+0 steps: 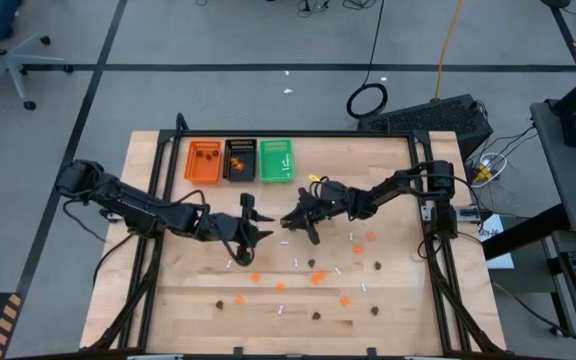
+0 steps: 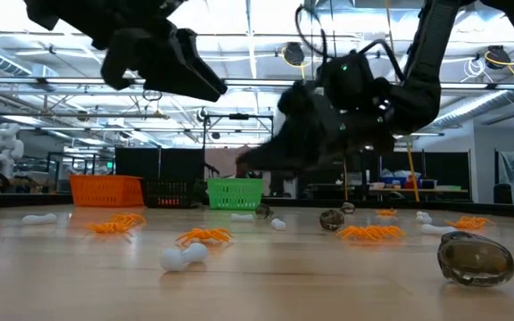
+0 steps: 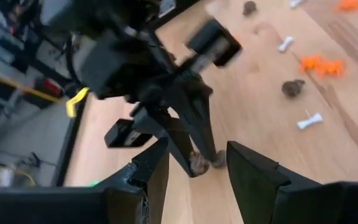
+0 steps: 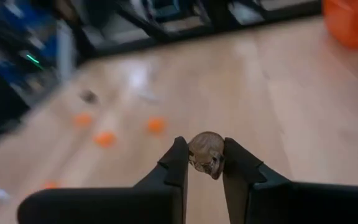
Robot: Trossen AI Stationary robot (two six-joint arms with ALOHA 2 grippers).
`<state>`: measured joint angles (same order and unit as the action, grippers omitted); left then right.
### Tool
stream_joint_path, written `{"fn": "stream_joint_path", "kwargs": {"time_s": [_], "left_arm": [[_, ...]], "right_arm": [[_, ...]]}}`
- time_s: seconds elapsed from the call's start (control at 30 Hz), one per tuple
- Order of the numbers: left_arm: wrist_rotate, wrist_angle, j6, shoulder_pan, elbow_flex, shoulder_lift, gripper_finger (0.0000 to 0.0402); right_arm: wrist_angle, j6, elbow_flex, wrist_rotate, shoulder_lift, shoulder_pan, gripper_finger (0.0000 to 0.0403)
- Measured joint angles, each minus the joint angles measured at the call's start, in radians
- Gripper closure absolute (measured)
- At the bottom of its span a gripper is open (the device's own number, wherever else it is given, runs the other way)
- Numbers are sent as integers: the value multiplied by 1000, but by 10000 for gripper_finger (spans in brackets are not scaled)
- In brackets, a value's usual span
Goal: Sort Halloween decoration
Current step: Put the black skull toy into the orange bin
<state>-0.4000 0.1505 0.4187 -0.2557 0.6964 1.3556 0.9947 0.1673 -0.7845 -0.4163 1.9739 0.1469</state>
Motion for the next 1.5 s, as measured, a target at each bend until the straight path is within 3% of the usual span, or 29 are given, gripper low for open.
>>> {"fn": "stream_joint_path", "kwargs": {"time_s": [0.23, 0.5, 0.87, 1.07, 1.5], "left_arm": [[-36, 13, 267, -46, 0, 8, 242], [-67, 194, 472, -74, 0, 107, 242], [-174, 230, 480, -92, -1, 159, 242], [-176, 230, 486, -92, -1, 159, 246], [-133, 235, 487, -91, 0, 159, 328]], "right_arm": [[162, 92, -3, -71, -1, -27, 364], [175, 109, -36, -87, -2, -65, 363], [175, 125, -43, -87, -2, -72, 362], [182, 161, -43, -87, -2, -75, 362], [212, 185, -42, -87, -3, -96, 362]]}}
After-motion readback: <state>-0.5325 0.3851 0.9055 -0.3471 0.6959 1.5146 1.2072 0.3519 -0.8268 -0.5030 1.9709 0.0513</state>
